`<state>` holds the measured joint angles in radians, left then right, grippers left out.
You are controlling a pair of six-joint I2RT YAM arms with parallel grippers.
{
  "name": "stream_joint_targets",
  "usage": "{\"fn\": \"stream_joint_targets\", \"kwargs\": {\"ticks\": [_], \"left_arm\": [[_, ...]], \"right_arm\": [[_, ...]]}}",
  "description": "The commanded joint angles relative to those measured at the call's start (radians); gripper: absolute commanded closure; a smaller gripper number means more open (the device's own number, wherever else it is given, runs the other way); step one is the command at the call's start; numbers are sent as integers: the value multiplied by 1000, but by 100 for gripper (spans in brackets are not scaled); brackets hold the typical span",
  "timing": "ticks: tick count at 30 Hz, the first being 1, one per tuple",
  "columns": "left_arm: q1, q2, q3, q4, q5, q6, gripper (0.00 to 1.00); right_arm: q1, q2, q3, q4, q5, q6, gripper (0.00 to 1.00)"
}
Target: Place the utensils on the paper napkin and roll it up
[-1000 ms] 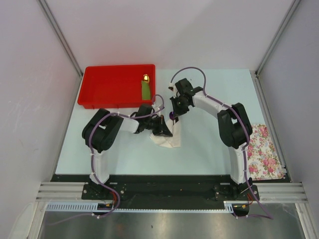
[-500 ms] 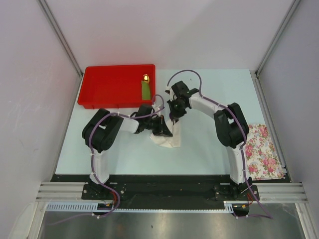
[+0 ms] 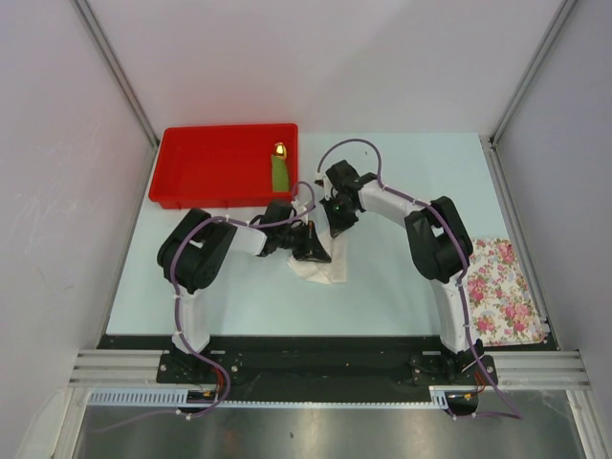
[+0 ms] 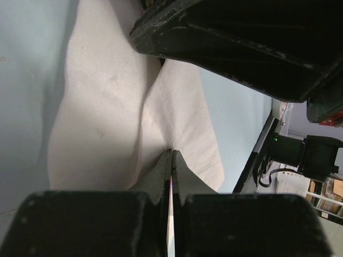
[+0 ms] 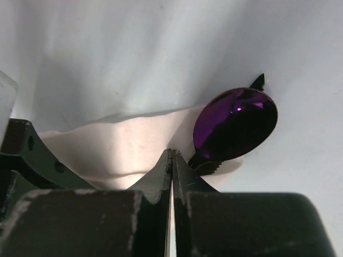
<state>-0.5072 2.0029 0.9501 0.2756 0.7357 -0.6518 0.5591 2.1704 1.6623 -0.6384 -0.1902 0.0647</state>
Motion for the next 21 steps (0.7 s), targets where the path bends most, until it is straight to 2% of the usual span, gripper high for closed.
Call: {"fn": "stream_joint_targets", "kwargs": {"ticks": [1, 4, 12, 16, 21], "left_arm": [[4, 36, -2, -70, -101, 35, 100], [4, 39, -2, -72, -101, 34, 100], [4, 39, 4, -76, -102, 35, 100], [4, 34, 1, -75, -104, 35, 100], [4, 30, -5, -70, -105, 35, 100]], "right_arm": [[2, -7, 22, -23, 32, -42, 100], [1, -27, 28, -24, 0, -43, 100], [-25, -124, 70, -30, -196, 0, 89], [-31, -162, -1, -35, -293, 24, 89], [-24, -190, -124, -11, -304, 35, 92]]}}
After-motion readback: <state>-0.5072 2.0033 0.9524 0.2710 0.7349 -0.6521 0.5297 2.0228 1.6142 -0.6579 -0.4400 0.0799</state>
